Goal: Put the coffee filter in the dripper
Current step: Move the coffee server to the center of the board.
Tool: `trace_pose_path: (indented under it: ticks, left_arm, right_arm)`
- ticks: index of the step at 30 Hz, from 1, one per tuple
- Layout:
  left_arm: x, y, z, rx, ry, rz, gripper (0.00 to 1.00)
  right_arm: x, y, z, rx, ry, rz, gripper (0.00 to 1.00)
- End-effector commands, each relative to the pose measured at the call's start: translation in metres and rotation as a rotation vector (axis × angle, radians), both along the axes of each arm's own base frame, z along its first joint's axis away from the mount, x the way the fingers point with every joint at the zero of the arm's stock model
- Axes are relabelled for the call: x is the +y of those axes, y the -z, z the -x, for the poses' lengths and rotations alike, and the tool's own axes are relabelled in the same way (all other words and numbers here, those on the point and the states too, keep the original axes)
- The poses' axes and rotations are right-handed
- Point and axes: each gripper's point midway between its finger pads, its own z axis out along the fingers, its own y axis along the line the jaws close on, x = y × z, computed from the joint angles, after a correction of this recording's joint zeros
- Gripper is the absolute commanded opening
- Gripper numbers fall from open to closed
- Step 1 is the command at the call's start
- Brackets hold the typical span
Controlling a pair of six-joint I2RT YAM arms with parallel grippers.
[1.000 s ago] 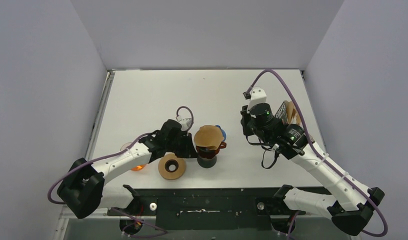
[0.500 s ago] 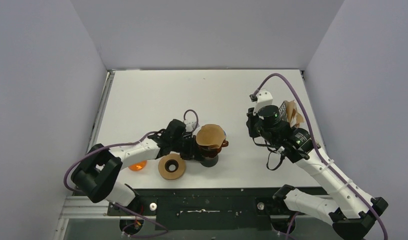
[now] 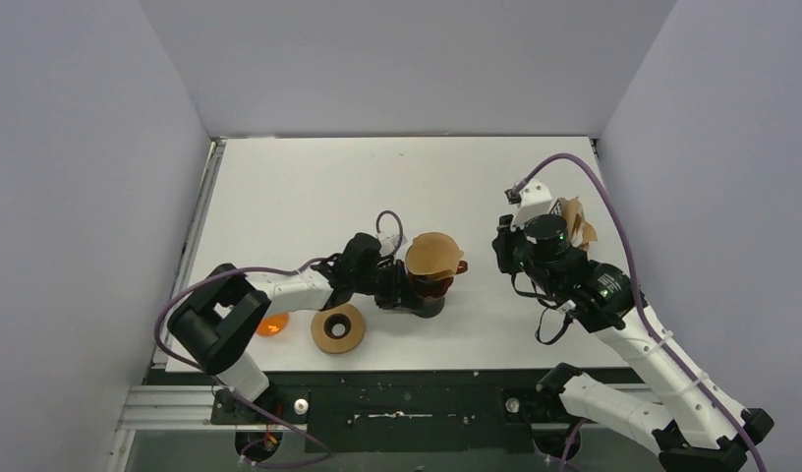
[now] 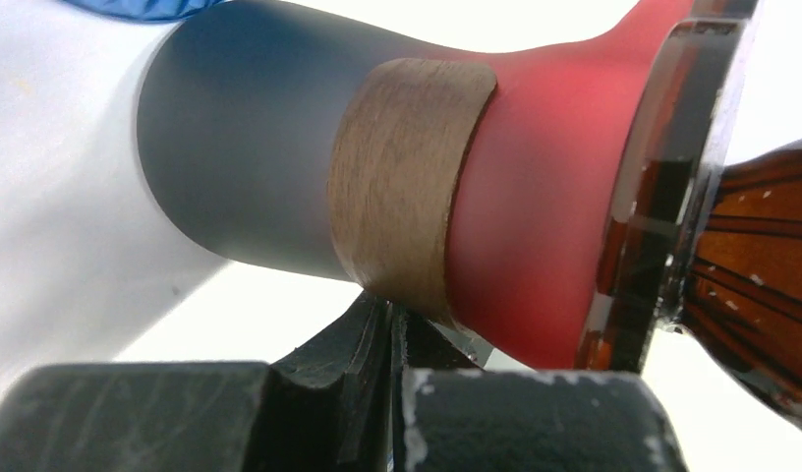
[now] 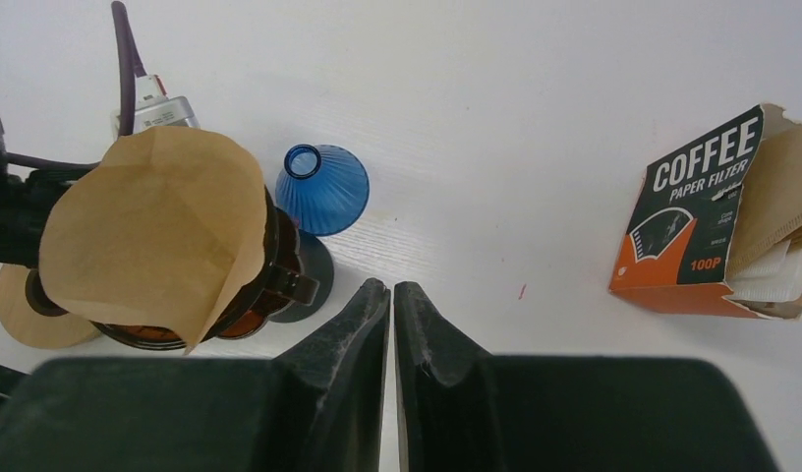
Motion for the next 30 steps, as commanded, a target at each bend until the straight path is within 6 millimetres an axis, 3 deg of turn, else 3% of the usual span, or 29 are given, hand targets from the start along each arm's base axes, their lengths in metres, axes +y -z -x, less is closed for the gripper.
trace_pose_path:
  ticks: [1, 14, 30]
  left_arm:
    - [-0.037, -0.035, -0.022, -0.055, -0.034, 0.172, 0.0]
    - [-0.078, -0.048, -0.054, -0.061, -0.178, 0.268, 0.0]
    - [-0.122, -0.041, -0.09, -0.09, -0.291, 0.282, 0.0]
  right_arm:
    - [-0.008, -0.01, 0.002, -0.042, 0.019, -0.019, 0.1]
    - [-0.018, -0.01, 0.011, -0.05, 0.024, -0.006, 0.1]
    - [-0.035, -0.021, 0.02, -0.082, 0.06, 0.0, 0.11]
